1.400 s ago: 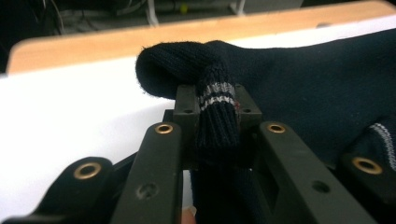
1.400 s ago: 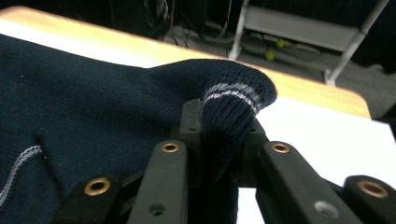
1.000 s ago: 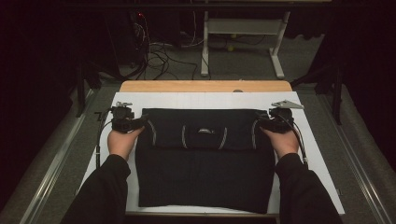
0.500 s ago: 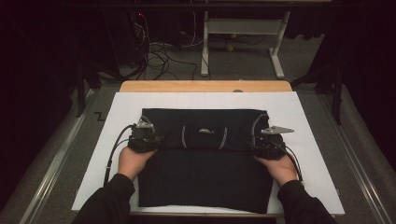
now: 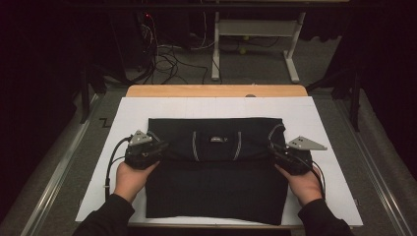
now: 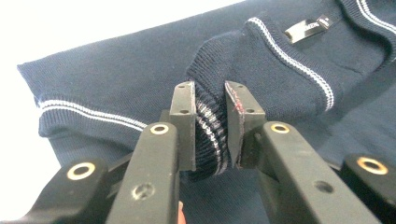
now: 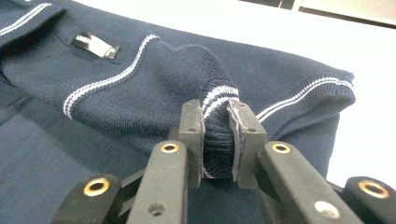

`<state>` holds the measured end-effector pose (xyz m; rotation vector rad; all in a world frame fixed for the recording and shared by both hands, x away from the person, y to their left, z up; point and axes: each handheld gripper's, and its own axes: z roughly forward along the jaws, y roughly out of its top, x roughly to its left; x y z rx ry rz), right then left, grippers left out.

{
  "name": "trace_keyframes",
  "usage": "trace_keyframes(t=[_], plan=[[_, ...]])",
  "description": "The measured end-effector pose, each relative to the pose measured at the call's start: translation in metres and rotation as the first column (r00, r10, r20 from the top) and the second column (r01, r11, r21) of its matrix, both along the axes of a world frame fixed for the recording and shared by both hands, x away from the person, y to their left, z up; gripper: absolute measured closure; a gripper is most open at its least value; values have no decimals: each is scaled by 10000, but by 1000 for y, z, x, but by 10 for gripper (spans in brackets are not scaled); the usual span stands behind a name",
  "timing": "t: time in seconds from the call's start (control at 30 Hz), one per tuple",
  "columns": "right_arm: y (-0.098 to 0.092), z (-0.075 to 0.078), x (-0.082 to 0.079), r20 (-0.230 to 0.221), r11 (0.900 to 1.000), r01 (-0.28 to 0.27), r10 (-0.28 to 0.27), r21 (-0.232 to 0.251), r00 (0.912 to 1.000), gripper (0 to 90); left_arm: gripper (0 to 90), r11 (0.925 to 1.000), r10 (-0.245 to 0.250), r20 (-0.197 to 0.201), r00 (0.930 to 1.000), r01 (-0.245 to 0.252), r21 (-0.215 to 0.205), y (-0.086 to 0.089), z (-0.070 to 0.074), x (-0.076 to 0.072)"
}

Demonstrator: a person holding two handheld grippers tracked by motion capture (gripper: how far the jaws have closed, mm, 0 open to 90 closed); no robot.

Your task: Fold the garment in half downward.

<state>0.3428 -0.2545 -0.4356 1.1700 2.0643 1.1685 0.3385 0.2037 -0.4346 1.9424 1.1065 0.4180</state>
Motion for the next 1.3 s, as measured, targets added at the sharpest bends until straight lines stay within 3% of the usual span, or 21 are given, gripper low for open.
trace_keyframes(t=[0.1,0.2,0.27,0.47,0.67,0.8,0.9,1.13,1.23,1.3], plan=[[-1,-8,-11,8,9998,-133,133,-150,9999,776,713,9999,-80,-164,9998,82,126,1,-12,-11],[-1,-22,-18,-275,9991,-219,208,-375,9994,775,709,9995,-7,-278,9996,16,328,2,-25,-17],[0,-26,-21,-462,9988,-316,298,-386,9985,775,706,9997,63,-329,9994,-56,231,5,-32,-18],[-2,-34,-31,-734,9984,-455,429,-340,9964,773,708,9999,-39,-491,9988,33,-127,13,-39,-21],[-2,-33,-39,-697,9981,-488,461,-375,9965,765,694,9998,-170,-643,9978,176,91,11,-44,-25],[-2,-37,-38,-839,9982,-454,419,-395,9956,738,619,10000,-85,-874,9961,83,-35,12,-45,-24],[-4,-35,-37,-881,9987,-440,416,-249,9952,648,510,9994,-345,-1124,9931,332,-135,12,-47,-23],[-10,-29,-39,-535,9990,-300,319,343,9981,495,362,9999,-19,-711,9975,8,-146,12,-42,-23],[-11,-25,-38,-378,9985,-212,231,508,9990,460,330,9985,98,-512,9986,-126,-538,16,-34,-23],[-11,-23,-38,-277,9983,-196,212,542,9994,447,320,9961,28,-638,9980,-84,-879,16,-29,-22]])
